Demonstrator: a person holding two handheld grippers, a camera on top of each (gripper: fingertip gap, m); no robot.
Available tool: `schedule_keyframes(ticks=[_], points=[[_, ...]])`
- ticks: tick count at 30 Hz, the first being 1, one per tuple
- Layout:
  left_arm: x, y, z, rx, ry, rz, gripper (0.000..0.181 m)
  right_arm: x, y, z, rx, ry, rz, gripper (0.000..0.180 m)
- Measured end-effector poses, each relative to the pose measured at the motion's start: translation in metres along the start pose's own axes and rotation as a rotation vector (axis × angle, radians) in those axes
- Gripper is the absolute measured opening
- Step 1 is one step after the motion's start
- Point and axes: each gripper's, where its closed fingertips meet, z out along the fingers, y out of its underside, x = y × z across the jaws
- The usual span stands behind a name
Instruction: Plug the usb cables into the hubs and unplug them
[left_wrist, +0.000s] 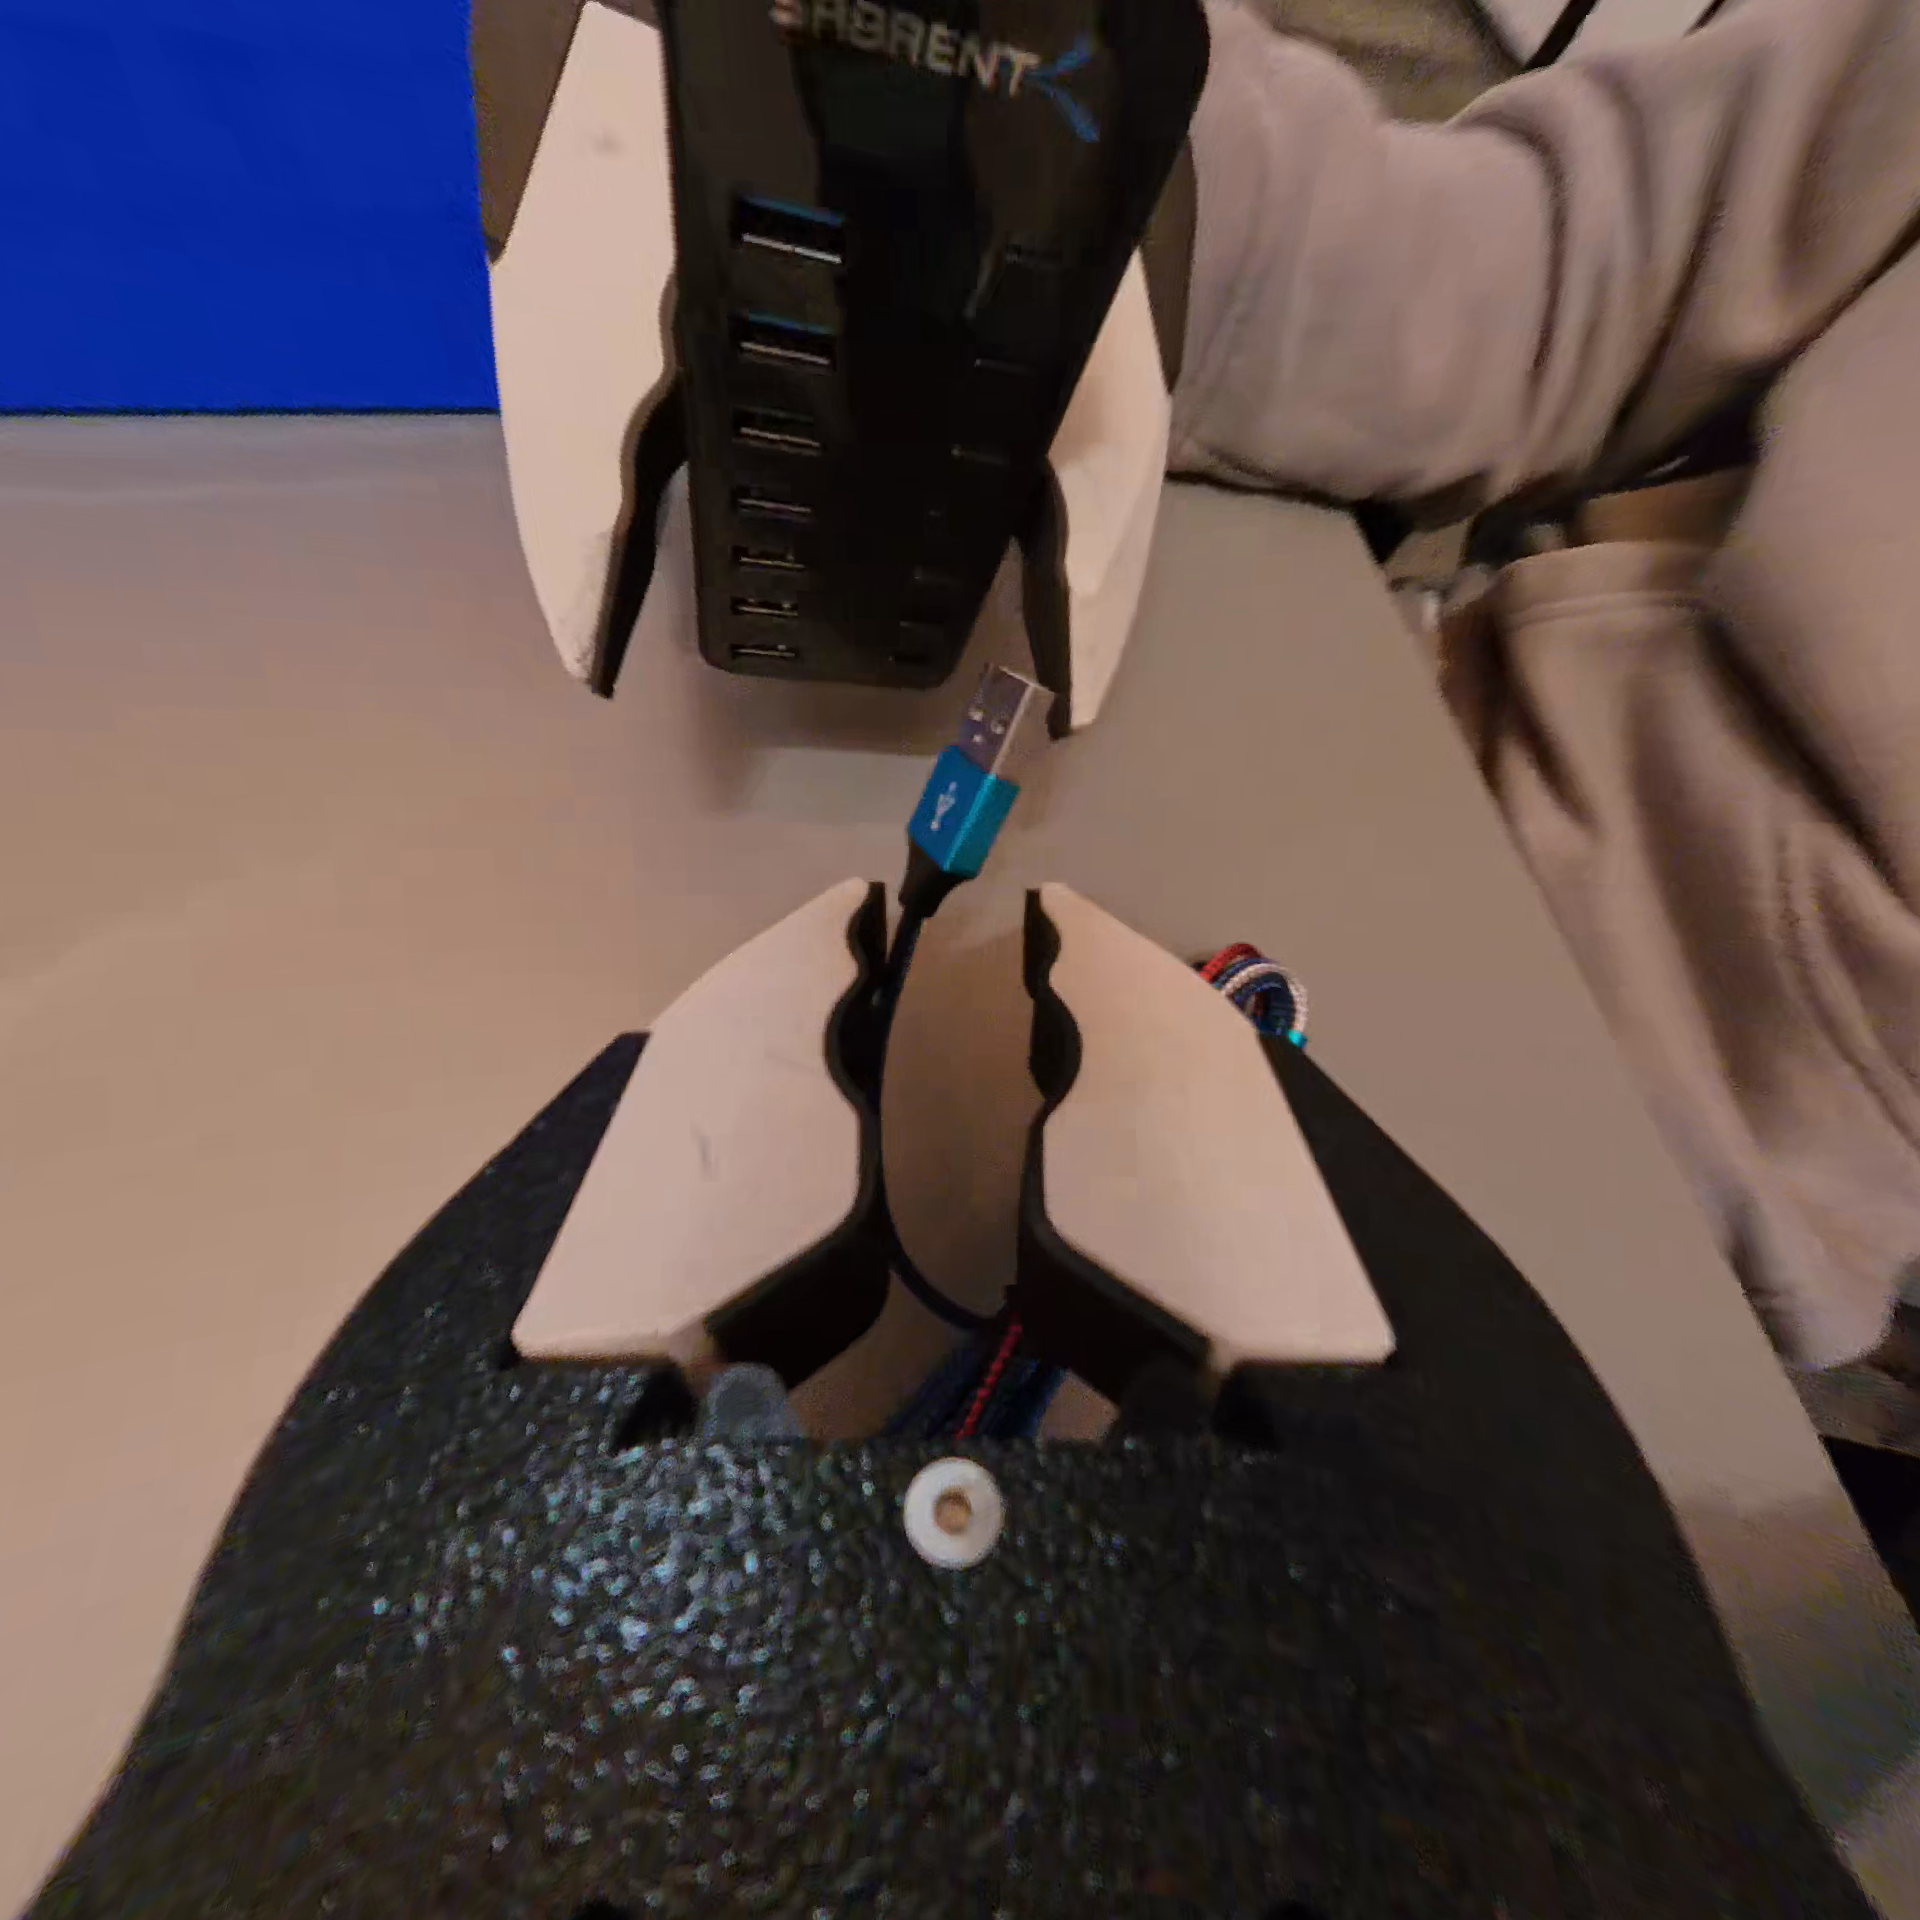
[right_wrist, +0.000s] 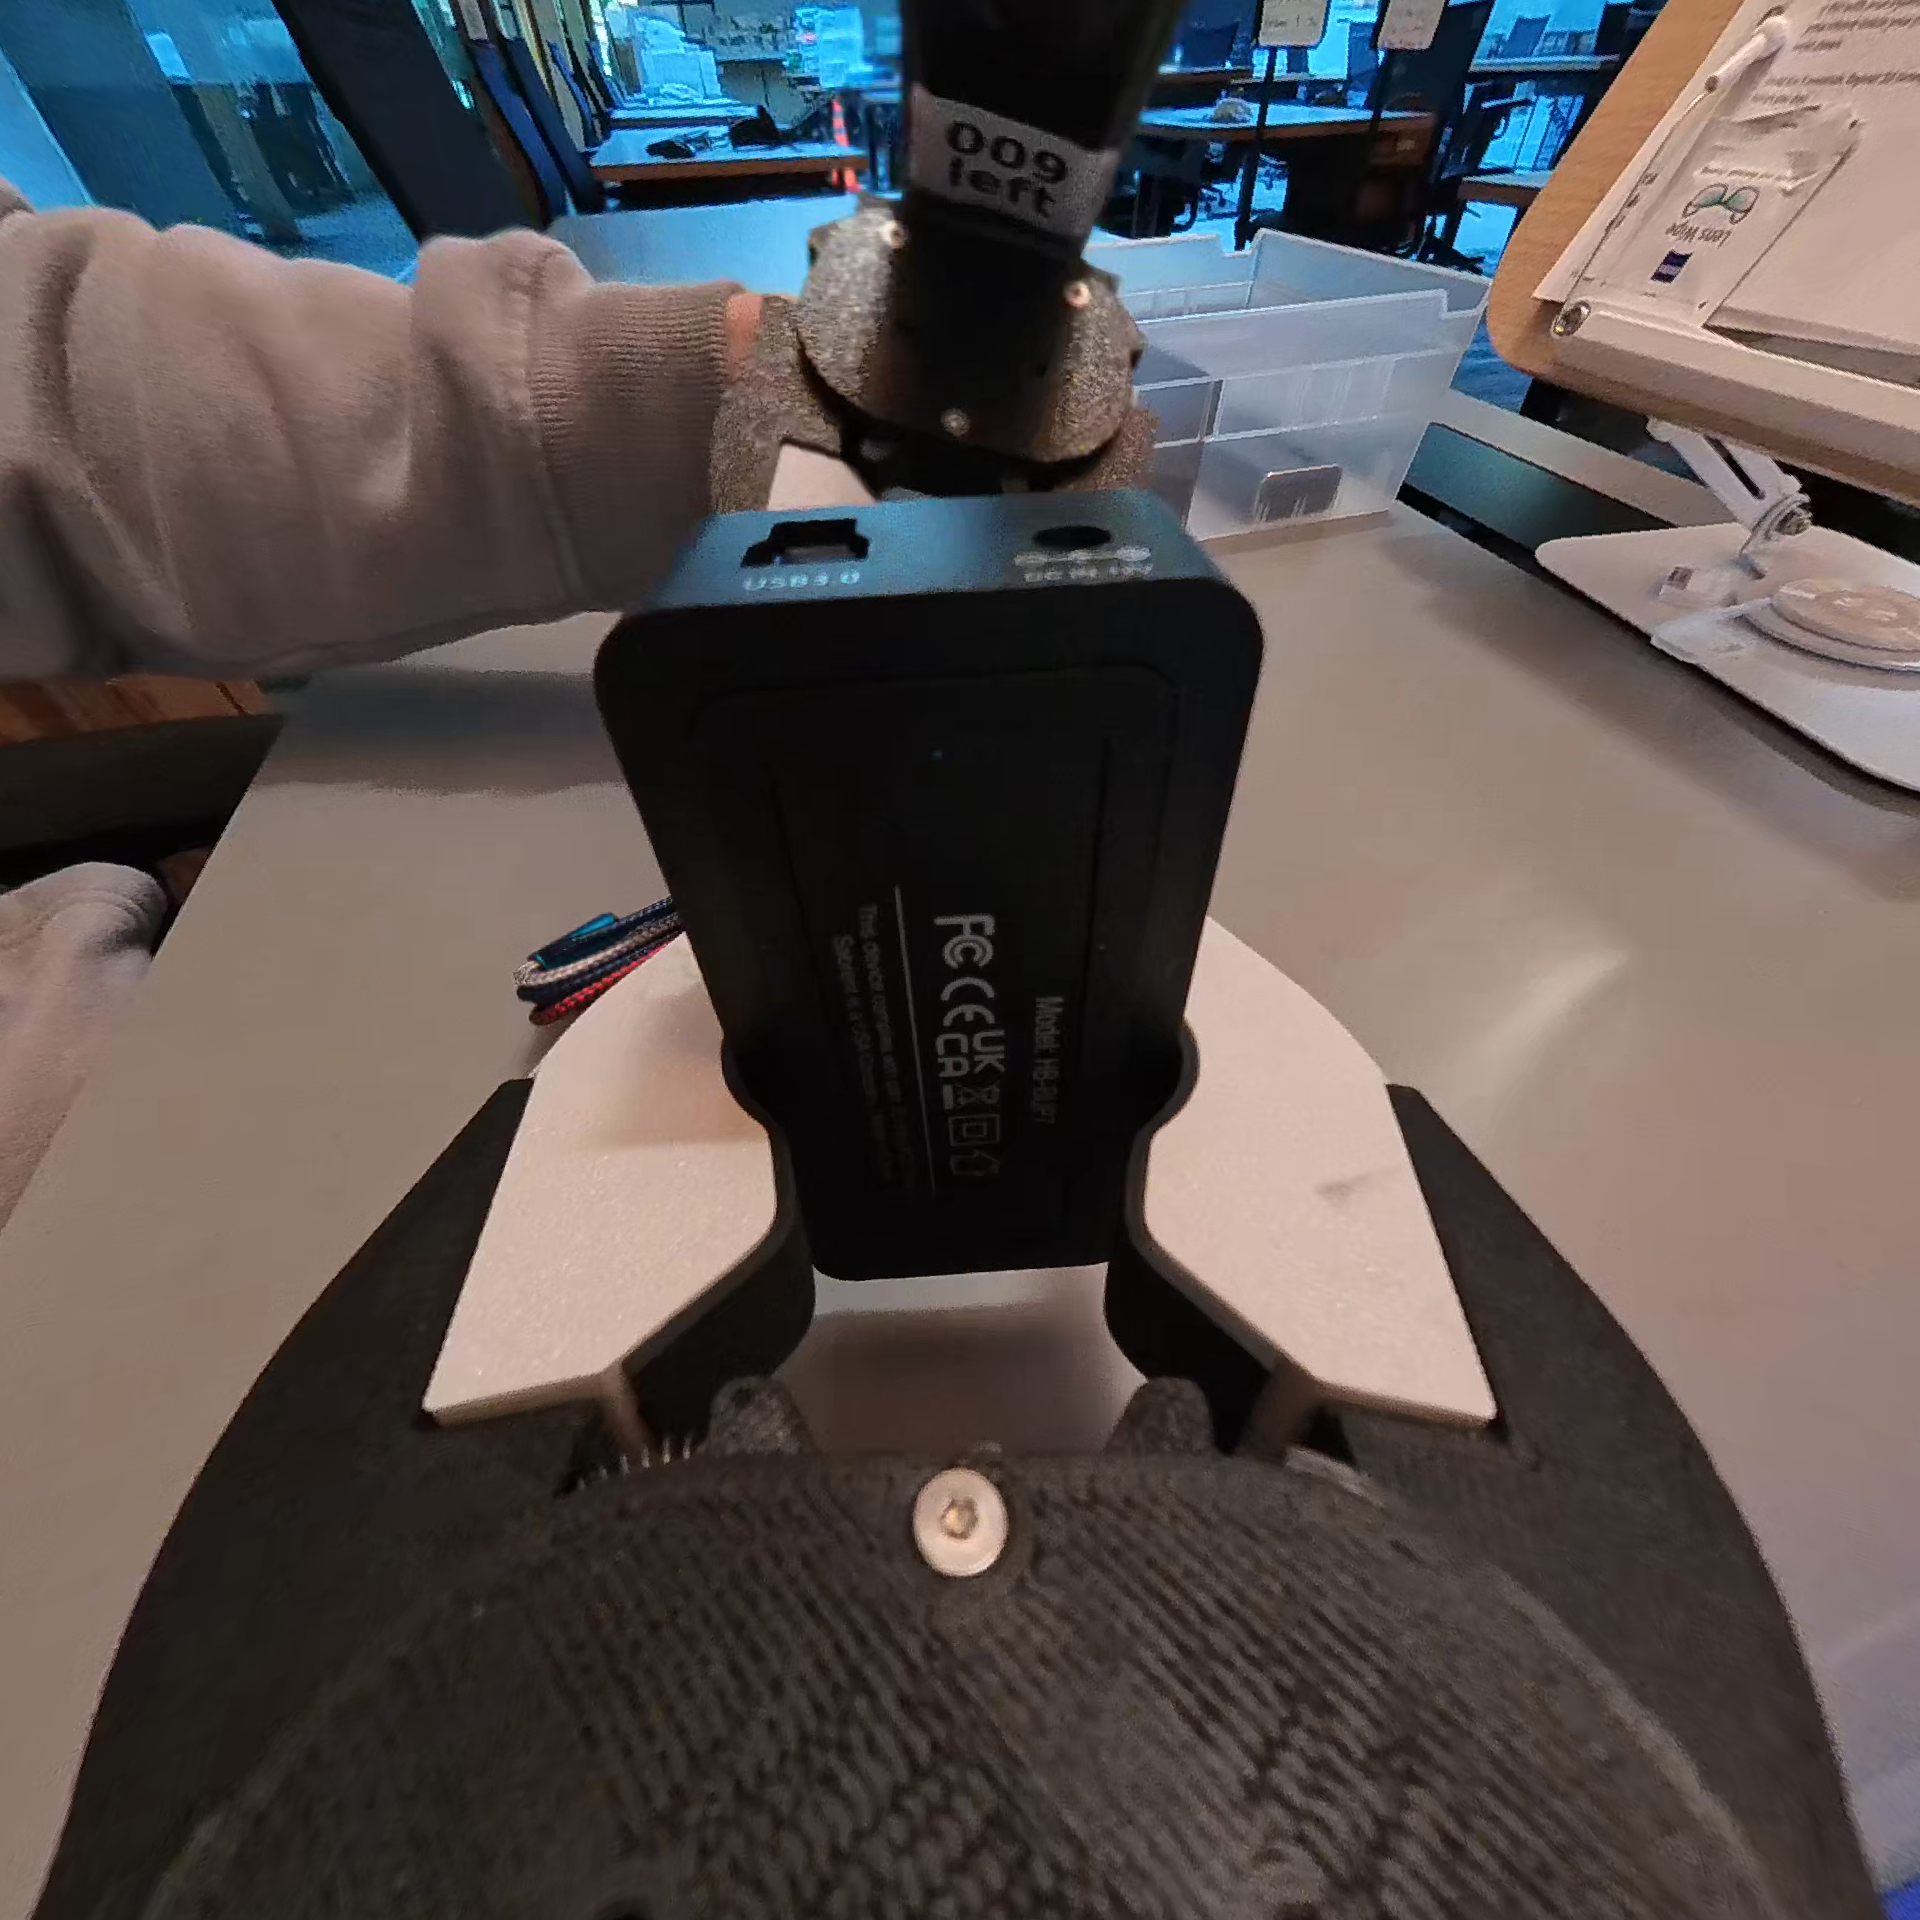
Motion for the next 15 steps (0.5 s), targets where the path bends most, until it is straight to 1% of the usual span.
schedule_keyframes(ticks=[1, 3, 6, 13, 15], points=[[0.002, -0.001, -0.001, 0.023, 0.040, -0.009, 0.025, 0.000, 0.000, 0.000, -0.003, -0.004, 0.001, 0.071], [0.008, -0.002, -0.003, 0.050, 0.135, -0.022, 0.032, -0.002, 0.002, -0.001, -0.011, -0.014, 0.003, 0.071], [0.015, -0.003, -0.010, 0.071, 0.290, -0.054, 0.026, -0.005, 0.001, -0.003, -0.009, -0.039, 0.016, 0.071], [0.024, -0.020, -0.031, 0.146, 0.713, -0.214, 0.028, -0.010, 0.005, -0.003, -0.026, -0.073, 0.025, 0.071], [0.023, -0.025, -0.036, 0.196, 0.794, -0.229, 0.028, -0.009, 0.005, -0.005, -0.026, -0.073, 0.027, 0.071]])
